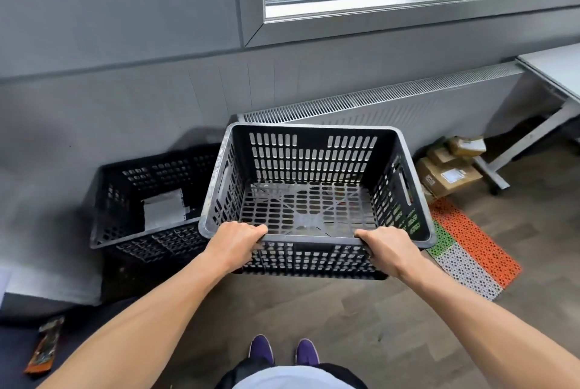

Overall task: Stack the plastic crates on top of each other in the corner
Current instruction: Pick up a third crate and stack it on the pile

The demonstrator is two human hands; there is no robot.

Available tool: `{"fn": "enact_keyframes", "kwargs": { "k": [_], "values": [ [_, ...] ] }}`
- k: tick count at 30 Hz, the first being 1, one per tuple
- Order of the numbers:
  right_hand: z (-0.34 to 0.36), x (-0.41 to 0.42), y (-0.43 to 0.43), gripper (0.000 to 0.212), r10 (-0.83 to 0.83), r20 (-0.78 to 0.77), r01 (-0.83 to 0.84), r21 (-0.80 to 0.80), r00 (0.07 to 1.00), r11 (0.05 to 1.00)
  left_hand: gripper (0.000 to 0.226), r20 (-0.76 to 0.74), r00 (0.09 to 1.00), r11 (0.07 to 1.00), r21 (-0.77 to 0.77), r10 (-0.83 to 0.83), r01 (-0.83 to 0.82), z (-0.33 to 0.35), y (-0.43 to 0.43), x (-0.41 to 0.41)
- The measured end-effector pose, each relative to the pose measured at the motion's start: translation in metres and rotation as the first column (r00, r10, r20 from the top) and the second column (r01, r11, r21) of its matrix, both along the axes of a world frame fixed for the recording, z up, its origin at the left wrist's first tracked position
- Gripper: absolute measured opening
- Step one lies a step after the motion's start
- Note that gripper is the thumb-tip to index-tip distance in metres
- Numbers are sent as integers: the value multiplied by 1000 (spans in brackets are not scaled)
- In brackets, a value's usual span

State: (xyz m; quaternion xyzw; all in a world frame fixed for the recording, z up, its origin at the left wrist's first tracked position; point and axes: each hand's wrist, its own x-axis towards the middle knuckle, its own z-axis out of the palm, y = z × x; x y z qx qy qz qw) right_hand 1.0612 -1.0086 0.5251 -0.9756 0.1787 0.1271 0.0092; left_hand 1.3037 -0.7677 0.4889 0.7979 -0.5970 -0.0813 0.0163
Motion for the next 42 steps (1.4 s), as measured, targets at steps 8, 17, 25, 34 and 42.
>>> {"fn": "enact_keyframes", "kwargs": {
  "k": [8, 17, 25, 34, 42],
  "values": [
    [0, 15, -15, 29, 135, 18, -135, 21, 991, 991, 13, 57, 991, 992, 20, 125, -126, 11, 19, -16],
    [-2, 72, 8, 33, 282, 9, -283, 19, 959, 959, 13, 86, 943, 945, 47, 320, -325, 26, 70, -13],
    [3, 150, 64, 36, 389, 23, -389, 0, 921, 921, 16, 92, 898, 898, 58, 431, -437, 30, 141, 32],
    [2, 239, 150, 33, 386, 12, -386, -24, 922, 922, 19, 84, 891, 887, 90, 447, -453, 36, 223, 119],
    [10, 288, 189, 34, 360, -13, -360, -46, 933, 932, 23, 86, 897, 894, 79, 434, -441, 33, 259, 173]
  ]
}}
